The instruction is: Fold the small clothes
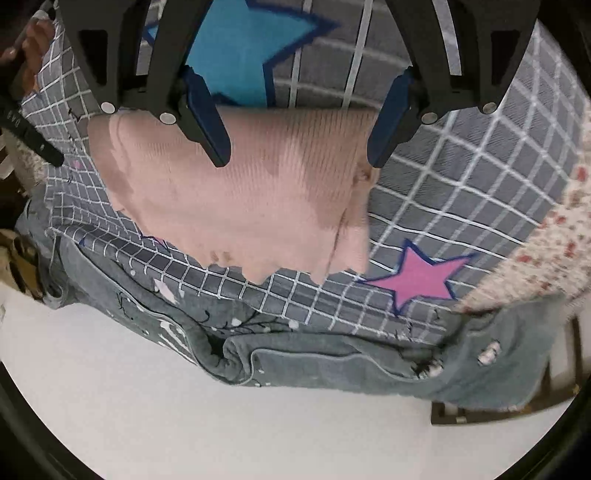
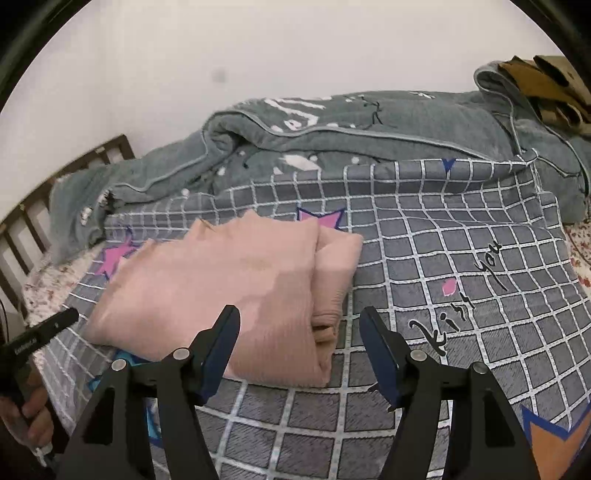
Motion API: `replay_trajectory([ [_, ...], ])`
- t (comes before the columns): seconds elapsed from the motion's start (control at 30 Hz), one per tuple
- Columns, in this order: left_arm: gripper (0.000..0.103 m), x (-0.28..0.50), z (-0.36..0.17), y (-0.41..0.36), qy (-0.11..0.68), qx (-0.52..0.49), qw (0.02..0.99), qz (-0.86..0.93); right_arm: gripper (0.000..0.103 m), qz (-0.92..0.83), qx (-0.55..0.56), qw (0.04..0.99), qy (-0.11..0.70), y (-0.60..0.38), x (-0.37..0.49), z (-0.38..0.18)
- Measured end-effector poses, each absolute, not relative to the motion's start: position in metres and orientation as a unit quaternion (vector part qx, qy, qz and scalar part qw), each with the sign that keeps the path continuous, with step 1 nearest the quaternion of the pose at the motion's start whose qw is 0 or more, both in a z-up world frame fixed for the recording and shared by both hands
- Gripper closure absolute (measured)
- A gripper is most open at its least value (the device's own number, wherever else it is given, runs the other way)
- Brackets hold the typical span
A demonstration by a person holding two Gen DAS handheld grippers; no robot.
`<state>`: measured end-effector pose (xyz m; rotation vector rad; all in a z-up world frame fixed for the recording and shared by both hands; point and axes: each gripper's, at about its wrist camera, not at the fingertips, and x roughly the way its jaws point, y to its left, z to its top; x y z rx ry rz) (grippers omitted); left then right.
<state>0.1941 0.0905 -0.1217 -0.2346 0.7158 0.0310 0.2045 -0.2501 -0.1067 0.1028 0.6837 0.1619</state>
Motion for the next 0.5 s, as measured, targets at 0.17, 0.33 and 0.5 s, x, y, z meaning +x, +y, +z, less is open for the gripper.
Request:
replay_trajectory([
  [0.17,0.028,0.231,-0.116,0.106,0.35,-0.109,0.931,0.003,0.037,0.058,0.03,0.935,0.348,-0.251,0.219,-0.124],
  [0.33,0.028,0.246,-0.147,0.112,0.385,-0.108,0.917,-0.013,0.037,0.058,0.028,0.927,0.368,-0.252,0.238,-0.143],
  [0.5,0.028,0.237,-0.16,0.121,0.393,-0.1,0.914,-0.022,0.037,0.064,0.059,0.917,0.388,-0.252,0.253,-0.156],
])
